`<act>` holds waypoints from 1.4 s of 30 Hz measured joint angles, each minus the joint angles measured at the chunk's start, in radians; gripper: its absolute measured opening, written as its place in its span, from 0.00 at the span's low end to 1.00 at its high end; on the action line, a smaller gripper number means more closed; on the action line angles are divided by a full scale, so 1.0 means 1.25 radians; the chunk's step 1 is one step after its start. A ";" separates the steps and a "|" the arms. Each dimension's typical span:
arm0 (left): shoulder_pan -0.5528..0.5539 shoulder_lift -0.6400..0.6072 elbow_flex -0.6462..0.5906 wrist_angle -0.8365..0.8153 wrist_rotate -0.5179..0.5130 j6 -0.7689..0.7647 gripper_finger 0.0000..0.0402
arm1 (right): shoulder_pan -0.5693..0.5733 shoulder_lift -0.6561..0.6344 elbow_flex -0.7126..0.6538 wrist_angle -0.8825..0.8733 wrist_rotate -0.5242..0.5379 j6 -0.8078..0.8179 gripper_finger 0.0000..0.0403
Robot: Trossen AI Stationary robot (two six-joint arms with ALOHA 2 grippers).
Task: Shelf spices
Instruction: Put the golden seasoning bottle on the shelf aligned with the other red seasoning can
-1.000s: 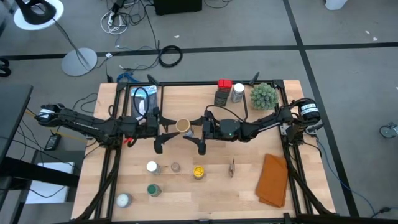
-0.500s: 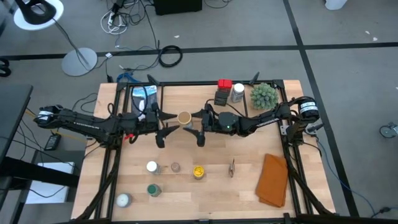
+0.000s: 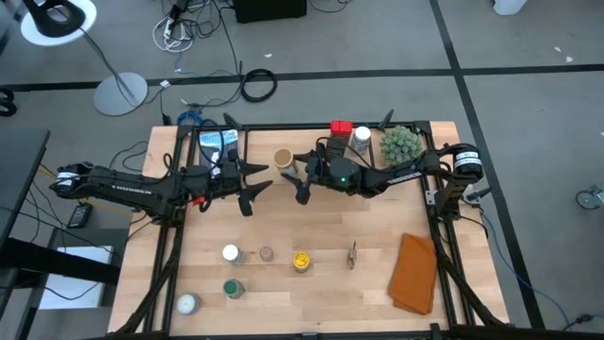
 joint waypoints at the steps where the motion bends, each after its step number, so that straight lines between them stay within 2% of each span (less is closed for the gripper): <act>1: 0.000 0.000 0.000 0.000 0.000 0.000 0.57 | 0.000 0.000 0.000 -0.003 0.000 0.000 0.71; 9: 0.000 0.000 0.000 -0.008 0.000 -0.002 0.57 | -0.004 0.000 0.001 -0.014 0.021 0.022 0.73; 18: 0.000 0.000 0.000 -0.022 0.000 -0.018 0.57 | -0.005 0.000 0.001 -0.016 0.030 0.011 0.86; 26: 0.000 0.000 -0.001 -0.049 0.010 -0.023 0.57 | 0.002 -0.012 0.001 0.066 0.030 -0.070 0.91; 30: 0.000 0.000 -0.001 -0.072 0.011 -0.027 0.57 | 0.018 -0.051 0.001 0.054 0.087 -0.105 0.91; 38: 0.000 0.000 -0.001 -0.102 0.029 -0.030 0.57 | 0.090 -0.163 0.001 -0.132 0.245 -0.132 0.88; 42: 0.000 0.000 -0.002 -0.118 0.030 -0.030 0.57 | 0.126 -0.221 0.001 -0.265 0.283 -0.057 0.79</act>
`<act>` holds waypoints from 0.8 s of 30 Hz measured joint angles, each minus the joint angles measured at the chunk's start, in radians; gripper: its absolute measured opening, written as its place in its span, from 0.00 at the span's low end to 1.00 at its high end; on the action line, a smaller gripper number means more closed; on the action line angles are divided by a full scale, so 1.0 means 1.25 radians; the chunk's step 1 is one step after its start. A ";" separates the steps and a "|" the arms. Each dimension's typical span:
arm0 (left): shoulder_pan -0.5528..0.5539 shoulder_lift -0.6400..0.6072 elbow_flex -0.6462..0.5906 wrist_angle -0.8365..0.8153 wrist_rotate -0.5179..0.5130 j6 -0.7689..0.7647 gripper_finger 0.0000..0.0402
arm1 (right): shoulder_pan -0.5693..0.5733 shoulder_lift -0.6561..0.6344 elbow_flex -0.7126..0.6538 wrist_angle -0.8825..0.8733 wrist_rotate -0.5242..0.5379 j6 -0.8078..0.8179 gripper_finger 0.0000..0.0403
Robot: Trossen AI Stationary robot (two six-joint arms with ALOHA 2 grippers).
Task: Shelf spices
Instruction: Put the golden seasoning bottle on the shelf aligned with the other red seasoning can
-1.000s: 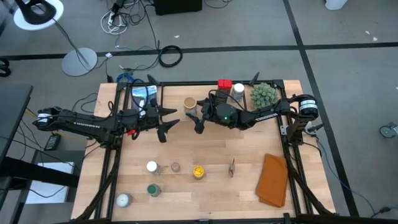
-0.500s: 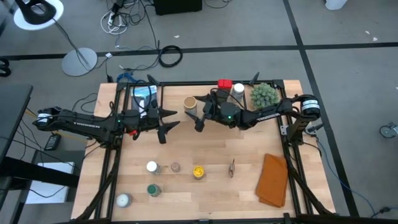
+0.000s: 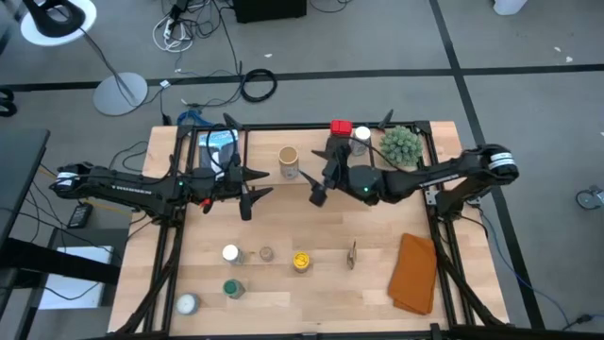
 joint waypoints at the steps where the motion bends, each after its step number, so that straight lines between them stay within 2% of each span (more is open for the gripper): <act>1: 0.000 0.000 0.000 0.000 0.000 0.000 0.57 | 0.008 -0.010 0.000 -0.029 0.000 0.029 0.75; 4: 0.000 0.000 0.000 0.001 0.000 0.000 0.57 | 0.030 -0.024 0.000 -0.102 -0.003 0.098 0.59; 7: 0.000 0.000 0.000 0.002 0.000 0.001 0.57 | 0.043 -0.012 0.000 -0.142 -0.003 0.144 0.37; 10: 0.000 0.000 0.000 0.002 0.000 0.001 0.57 | 0.043 0.037 0.000 -0.151 -0.006 0.182 0.14; 12: 0.000 0.000 0.000 0.003 0.000 0.001 0.57 | 0.043 0.076 -0.001 -0.135 -0.007 0.186 0.04; 15: 0.000 0.000 0.000 0.002 -0.001 -0.004 0.57 | 0.043 0.138 -0.001 -0.064 0.028 0.183 0.05; 20: 0.000 0.000 0.000 0.002 0.000 -0.012 0.57 | 0.041 0.198 -0.001 0.068 0.177 0.123 0.02; 22: 0.000 0.000 0.000 0.002 -0.001 -0.012 0.57 | 0.036 0.211 0.001 0.084 0.194 0.107 0.01; 24: 0.000 0.000 0.000 0.002 -0.001 -0.012 0.57 | 0.027 0.220 0.009 0.086 0.173 0.113 0.01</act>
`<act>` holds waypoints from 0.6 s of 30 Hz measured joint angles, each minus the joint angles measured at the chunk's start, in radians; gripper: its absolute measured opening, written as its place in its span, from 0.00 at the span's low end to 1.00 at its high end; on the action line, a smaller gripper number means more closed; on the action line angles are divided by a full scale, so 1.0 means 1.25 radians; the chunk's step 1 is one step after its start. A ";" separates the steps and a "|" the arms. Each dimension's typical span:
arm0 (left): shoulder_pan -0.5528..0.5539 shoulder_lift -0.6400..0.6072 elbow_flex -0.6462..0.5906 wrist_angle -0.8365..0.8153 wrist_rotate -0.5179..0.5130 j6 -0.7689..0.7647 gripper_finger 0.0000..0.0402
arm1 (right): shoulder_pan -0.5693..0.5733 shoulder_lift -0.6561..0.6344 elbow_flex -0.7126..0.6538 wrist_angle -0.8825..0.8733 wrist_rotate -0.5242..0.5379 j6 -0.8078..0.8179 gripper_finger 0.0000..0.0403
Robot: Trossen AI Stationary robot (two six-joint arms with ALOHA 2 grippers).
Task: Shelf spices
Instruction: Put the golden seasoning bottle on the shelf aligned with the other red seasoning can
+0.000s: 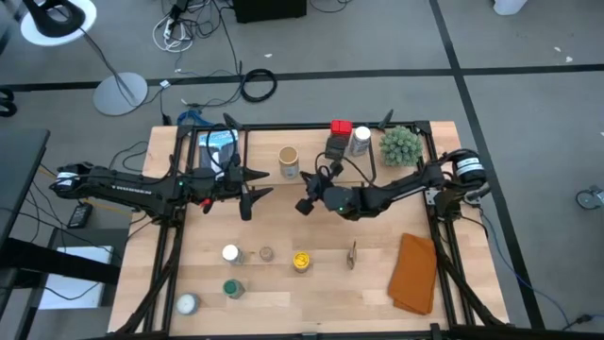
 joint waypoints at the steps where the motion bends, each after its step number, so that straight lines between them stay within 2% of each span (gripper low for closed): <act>1: 0.000 0.000 0.000 0.001 0.000 0.000 0.57 | -0.005 0.001 0.002 -0.001 -0.026 0.001 0.01; 4: 0.000 0.000 0.000 0.000 0.002 -0.008 0.57 | -0.023 0.001 0.003 -0.004 -0.110 0.016 0.01; 7: 0.000 0.005 0.000 0.002 0.041 -0.028 0.57 | -0.029 0.001 0.003 -0.003 -0.122 0.040 0.01; 13: 0.000 0.096 0.000 0.043 0.056 -0.045 0.57 | -0.048 0.001 0.003 -0.001 -0.234 0.037 0.00; 18: 0.000 0.158 0.002 0.130 0.037 -0.033 0.57 | -0.061 0.001 0.003 0.001 -0.248 0.050 0.01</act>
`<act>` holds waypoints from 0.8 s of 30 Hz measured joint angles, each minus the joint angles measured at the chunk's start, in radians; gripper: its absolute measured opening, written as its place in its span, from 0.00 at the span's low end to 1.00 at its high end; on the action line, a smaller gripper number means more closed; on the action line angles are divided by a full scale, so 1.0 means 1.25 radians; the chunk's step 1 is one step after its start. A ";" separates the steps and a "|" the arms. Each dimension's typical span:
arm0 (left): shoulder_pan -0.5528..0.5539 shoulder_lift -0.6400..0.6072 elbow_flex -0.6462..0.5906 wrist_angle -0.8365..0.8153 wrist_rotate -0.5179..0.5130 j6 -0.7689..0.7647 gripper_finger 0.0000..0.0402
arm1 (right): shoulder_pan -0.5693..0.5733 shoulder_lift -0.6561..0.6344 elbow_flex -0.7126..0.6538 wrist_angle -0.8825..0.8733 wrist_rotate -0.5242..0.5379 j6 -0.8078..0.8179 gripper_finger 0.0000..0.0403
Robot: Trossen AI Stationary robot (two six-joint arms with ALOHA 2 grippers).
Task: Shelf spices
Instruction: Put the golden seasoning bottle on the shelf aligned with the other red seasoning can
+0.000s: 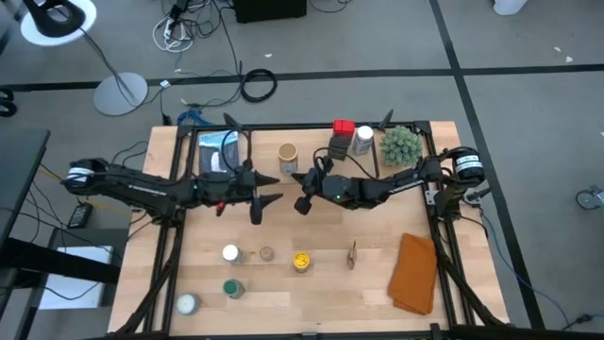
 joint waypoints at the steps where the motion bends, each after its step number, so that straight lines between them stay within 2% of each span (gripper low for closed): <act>1: 0.000 0.002 0.000 0.005 -0.010 0.003 0.57 | 0.001 0.000 0.000 0.001 -0.001 -0.001 0.00; 7: 0.000 0.004 -0.002 0.004 -0.080 0.009 0.57 | 0.016 0.000 0.000 0.002 -0.003 -0.008 0.01; 12: -0.015 -0.011 0.004 -0.009 -0.076 -0.015 0.57 | 0.020 0.000 0.000 0.002 -0.003 -0.008 0.00; 16: -0.047 -0.031 0.044 -0.060 -0.068 -0.002 0.57 | 0.020 0.000 0.001 -0.004 -0.003 -0.009 0.01; 20: -0.066 -0.035 0.119 -0.193 -0.070 0.013 0.57 | 0.020 0.000 0.001 -0.005 -0.003 -0.014 0.01; 24: -0.062 -0.033 0.236 -0.434 -0.076 0.047 0.57 | 0.020 0.000 0.001 -0.007 -0.011 -0.020 0.00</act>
